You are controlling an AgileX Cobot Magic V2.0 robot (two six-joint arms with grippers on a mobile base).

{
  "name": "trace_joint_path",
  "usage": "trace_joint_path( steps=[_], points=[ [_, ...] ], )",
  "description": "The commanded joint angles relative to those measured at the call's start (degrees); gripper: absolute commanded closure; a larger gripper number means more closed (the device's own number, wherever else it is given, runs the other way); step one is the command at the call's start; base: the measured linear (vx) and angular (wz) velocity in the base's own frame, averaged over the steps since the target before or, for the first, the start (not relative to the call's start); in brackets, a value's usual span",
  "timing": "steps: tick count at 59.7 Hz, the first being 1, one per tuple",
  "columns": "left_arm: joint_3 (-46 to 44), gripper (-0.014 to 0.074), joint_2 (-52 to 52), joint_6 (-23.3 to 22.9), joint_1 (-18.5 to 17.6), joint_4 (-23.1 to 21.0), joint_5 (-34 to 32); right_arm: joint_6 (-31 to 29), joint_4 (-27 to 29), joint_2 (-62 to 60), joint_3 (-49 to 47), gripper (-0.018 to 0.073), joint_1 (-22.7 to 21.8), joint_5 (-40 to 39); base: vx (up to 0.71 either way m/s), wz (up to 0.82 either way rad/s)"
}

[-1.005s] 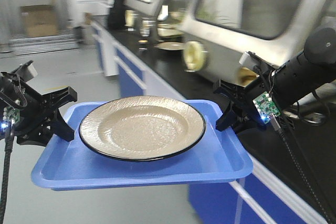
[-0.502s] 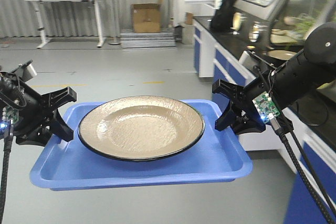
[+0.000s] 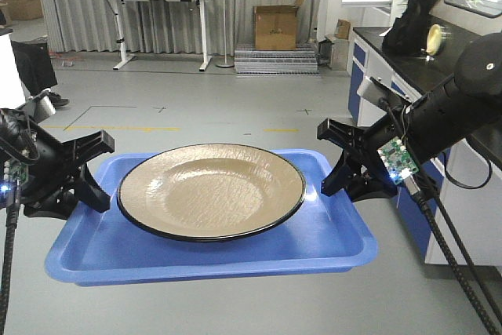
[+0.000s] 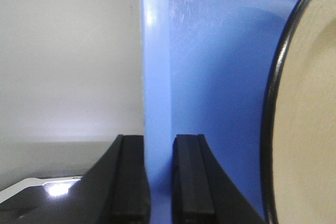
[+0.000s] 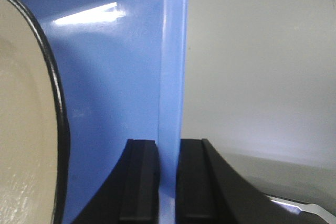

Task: Place disk in tray to left cabinet
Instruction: 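Hold the tray with both grippers while the base turns away from the bench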

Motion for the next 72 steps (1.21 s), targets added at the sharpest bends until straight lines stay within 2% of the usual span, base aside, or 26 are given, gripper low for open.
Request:
trace_joint_path(
  steps=[1,30,72],
  points=[
    [-2.2,0.0596,-3.3,-0.9,-1.9,-12.4,-2.9,-0.2,11.3,-3.4,-2.1,0.0564,1.6,0.0,0.41,0.07],
    [-2.2,0.0596,-3.3,-0.9,-1.9,-12.5,-2.9,-0.2,11.3,-3.4,-2.1,0.0564,1.6,0.0,0.48,0.04],
    [-2.2,0.0596,-3.3,-0.9,-1.9,-12.6,-2.9,-0.2,11.3,-3.4,-2.1,0.0564,1.6,0.2,0.60,0.03]
  ],
)
